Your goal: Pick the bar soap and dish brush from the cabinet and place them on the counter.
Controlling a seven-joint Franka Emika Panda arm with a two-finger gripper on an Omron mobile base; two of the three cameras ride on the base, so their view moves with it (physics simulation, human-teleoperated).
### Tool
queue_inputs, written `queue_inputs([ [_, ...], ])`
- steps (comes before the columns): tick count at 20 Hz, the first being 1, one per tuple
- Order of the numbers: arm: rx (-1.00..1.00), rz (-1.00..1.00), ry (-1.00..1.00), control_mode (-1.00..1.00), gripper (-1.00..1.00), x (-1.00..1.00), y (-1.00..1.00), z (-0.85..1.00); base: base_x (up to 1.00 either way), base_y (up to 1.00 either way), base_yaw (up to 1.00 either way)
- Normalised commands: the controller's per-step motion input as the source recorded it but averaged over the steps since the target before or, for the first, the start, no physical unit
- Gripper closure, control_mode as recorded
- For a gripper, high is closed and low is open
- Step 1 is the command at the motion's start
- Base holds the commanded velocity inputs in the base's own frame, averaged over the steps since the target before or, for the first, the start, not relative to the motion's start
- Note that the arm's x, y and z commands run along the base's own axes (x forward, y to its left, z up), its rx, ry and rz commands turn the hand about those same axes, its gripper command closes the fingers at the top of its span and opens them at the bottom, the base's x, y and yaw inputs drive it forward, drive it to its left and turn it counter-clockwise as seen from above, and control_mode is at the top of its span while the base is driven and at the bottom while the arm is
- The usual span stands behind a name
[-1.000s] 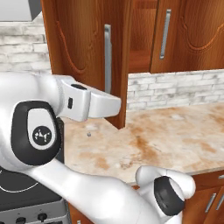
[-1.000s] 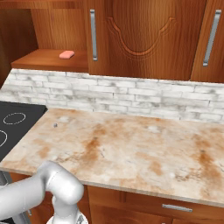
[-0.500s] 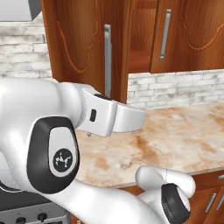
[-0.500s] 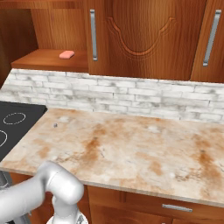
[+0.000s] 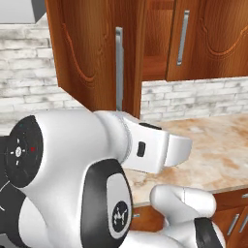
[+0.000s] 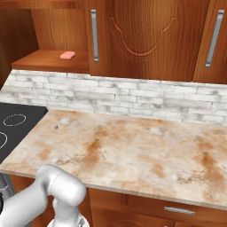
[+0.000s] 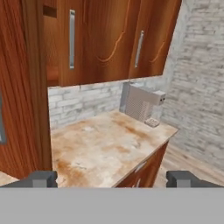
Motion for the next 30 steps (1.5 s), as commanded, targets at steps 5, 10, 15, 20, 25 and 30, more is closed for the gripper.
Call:
queue_inputs([
  [5, 0.0, 0.16, 0.02, -1.0, -1.0, -0.15, -0.18, -0.06, 0.0, 0.0, 0.0],
  [10, 0.0, 0.17, 0.01, -1.0, -1.0, -0.06, -0.19, -0.01, 0.0, 0.0, 0.0],
  [15, 0.0, 0.19, 0.05, -1.0, -1.0, -0.12, -0.08, -0.04, 0.0, 0.0, 0.0],
  [20, 0.01, 0.19, 0.08, -1.0, -1.0, -0.12, -0.02, -0.04, 0.0, 0.0, 0.0],
  [25, 0.02, 0.17, 0.1, -1.0, -1.0, -0.04, -0.03, 0.0, 0.0, 0.0, 0.0],
  [30, 0.01, 0.17, 0.09, -1.0, -1.0, -0.04, -0.03, 0.0, 0.0, 0.0, 0.0],
])
